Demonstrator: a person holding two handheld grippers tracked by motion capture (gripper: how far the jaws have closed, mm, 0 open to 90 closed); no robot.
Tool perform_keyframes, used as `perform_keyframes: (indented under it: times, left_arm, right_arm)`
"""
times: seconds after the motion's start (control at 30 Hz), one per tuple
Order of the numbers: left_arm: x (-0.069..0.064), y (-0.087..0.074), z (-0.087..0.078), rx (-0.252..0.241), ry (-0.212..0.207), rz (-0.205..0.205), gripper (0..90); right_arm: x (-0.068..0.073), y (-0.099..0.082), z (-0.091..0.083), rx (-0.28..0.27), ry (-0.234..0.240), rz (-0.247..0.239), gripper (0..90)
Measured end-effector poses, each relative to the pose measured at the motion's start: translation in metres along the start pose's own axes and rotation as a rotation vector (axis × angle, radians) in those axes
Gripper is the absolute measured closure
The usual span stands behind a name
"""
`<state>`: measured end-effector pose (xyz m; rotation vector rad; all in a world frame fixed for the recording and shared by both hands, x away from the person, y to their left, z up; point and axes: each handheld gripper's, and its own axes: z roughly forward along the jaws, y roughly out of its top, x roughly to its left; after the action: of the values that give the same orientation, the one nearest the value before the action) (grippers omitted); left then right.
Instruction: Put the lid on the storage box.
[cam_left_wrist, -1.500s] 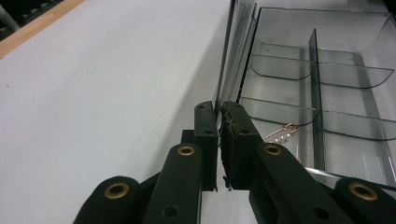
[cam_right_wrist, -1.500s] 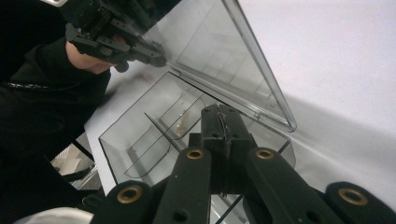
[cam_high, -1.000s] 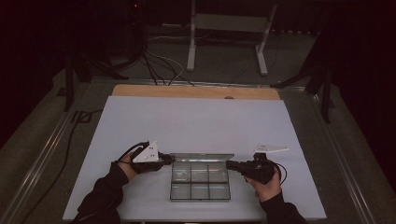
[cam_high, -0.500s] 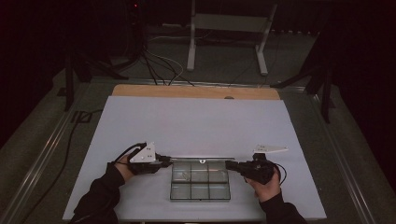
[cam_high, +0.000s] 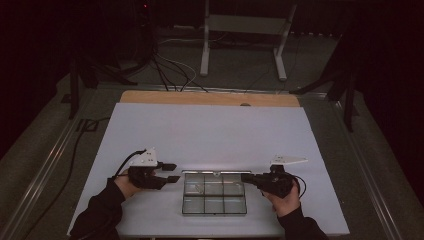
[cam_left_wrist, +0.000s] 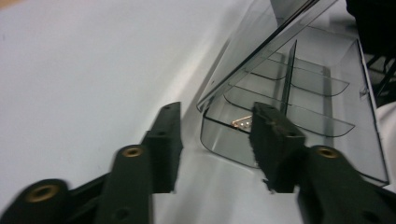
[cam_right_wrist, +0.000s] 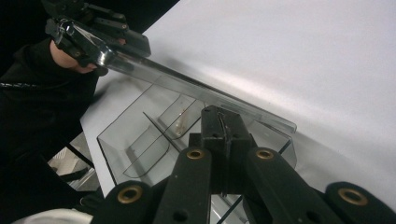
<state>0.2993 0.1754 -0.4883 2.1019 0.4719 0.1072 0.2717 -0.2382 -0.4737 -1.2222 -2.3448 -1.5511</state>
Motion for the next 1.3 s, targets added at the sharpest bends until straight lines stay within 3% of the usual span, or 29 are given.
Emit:
perform_keyframes:
  times: [0.07, 0.2, 0.27, 0.3, 0.33, 0.4, 0.5, 0.63, 0.73, 0.93, 1.07, 1.3]
  left_arm:
    - [-0.001, 0.0, -0.002, 0.004, 0.016, -0.035, 52.1]
    - [-0.001, -0.001, -0.005, 0.015, 0.038, -0.119, 36.9]
    - [-0.002, -0.002, -0.006, 0.017, 0.044, -0.157, 34.5]
    - [-0.002, -0.002, -0.006, 0.017, 0.044, -0.157, 31.6]
    - [-0.003, -0.003, -0.009, 0.032, 0.059, -0.203, 25.0]
    - [-0.003, -0.004, -0.011, 0.034, 0.063, -0.232, 19.2]
    - [-0.002, -0.008, -0.015, 0.02, 0.031, -0.248, 8.6]
    - [-0.004, -0.012, -0.016, 0.031, 0.016, -0.252, 1.9]
    - [-0.006, -0.014, -0.016, 0.047, -0.005, -0.265, 0.7]
    - [-0.009, -0.022, -0.016, 0.034, 0.012, -0.275, 0.6]
    - [-0.009, -0.026, -0.018, 0.022, 0.032, -0.266, 0.6]
    - [-0.011, -0.03, -0.018, 0.031, 0.031, -0.245, 0.6]
  right_arm:
    - [0.0, 0.0, 0.0, 0.0, 0.0, 0.002, 90.0]
    - [0.001, 0.0, 0.0, 0.001, 0.002, -0.002, 90.0]
    - [0.001, 0.0, 0.0, 0.001, 0.002, -0.003, 90.0]
    - [0.001, 0.0, 0.0, 0.001, 0.002, -0.003, 90.0]
    - [0.001, 0.0, 0.0, 0.0, 0.001, -0.005, 90.0]
    - [0.001, -0.001, 0.0, 0.0, 0.001, -0.004, 90.0]
    - [0.001, -0.001, 0.0, 0.0, 0.001, -0.005, 90.0]
    - [0.001, -0.001, 0.0, 0.0, 0.001, -0.004, 90.0]
    - [0.001, -0.001, 0.0, 0.0, 0.0, -0.006, 90.0]
    - [0.002, -0.001, -0.001, 0.005, -0.001, -0.005, 90.0]
    - [0.002, -0.002, -0.001, 0.006, -0.001, -0.006, 90.0]
    - [0.003, -0.002, -0.001, 0.007, -0.005, -0.011, 90.0]
